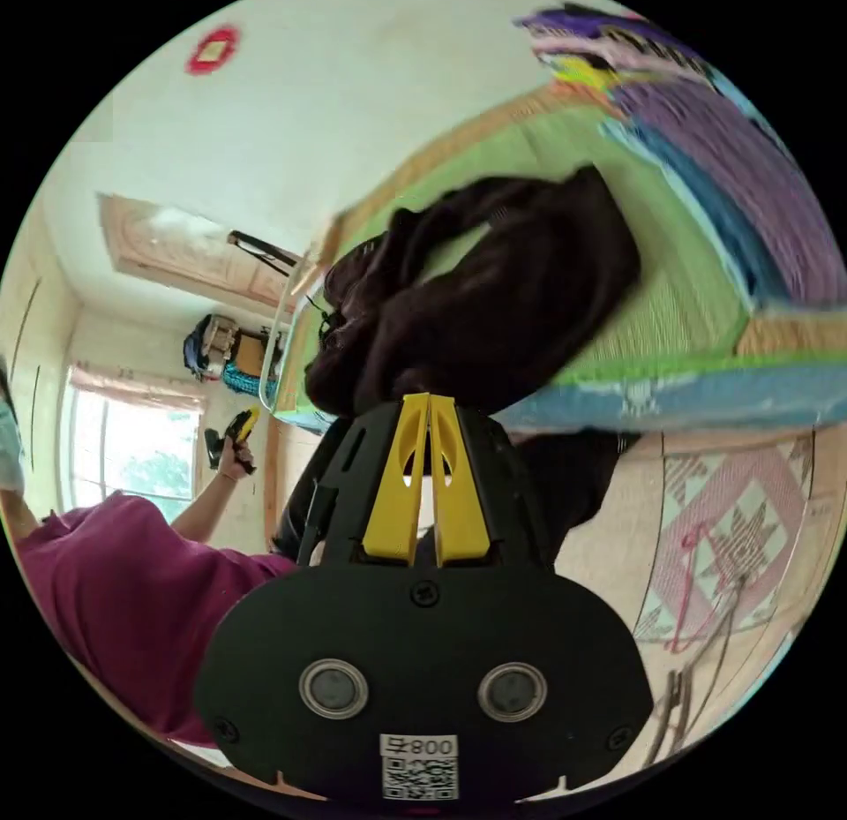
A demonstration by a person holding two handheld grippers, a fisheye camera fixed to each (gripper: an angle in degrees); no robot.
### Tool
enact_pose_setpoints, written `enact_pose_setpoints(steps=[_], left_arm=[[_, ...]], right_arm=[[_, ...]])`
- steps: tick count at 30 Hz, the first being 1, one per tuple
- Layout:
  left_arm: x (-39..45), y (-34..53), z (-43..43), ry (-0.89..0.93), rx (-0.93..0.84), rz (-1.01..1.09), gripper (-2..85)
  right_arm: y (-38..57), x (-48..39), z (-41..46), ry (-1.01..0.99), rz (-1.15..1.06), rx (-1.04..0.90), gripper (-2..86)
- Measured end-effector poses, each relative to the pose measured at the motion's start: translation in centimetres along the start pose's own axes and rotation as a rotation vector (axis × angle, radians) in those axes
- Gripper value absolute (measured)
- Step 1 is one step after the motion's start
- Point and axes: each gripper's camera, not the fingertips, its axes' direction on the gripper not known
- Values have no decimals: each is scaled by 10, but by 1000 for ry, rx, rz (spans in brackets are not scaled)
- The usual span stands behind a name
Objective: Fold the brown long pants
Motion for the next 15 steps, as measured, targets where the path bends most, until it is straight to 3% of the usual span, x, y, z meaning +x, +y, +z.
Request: enact_pose_setpoints(steps=[4,15], left_arm=[[-21,46,31,18,-31,-75,4],[66,-37,198,91,-231,209,58]], right_arm=[[34,-5,46,-27,79,-5,0],[-3,-146,177,114,-82,24,0]])
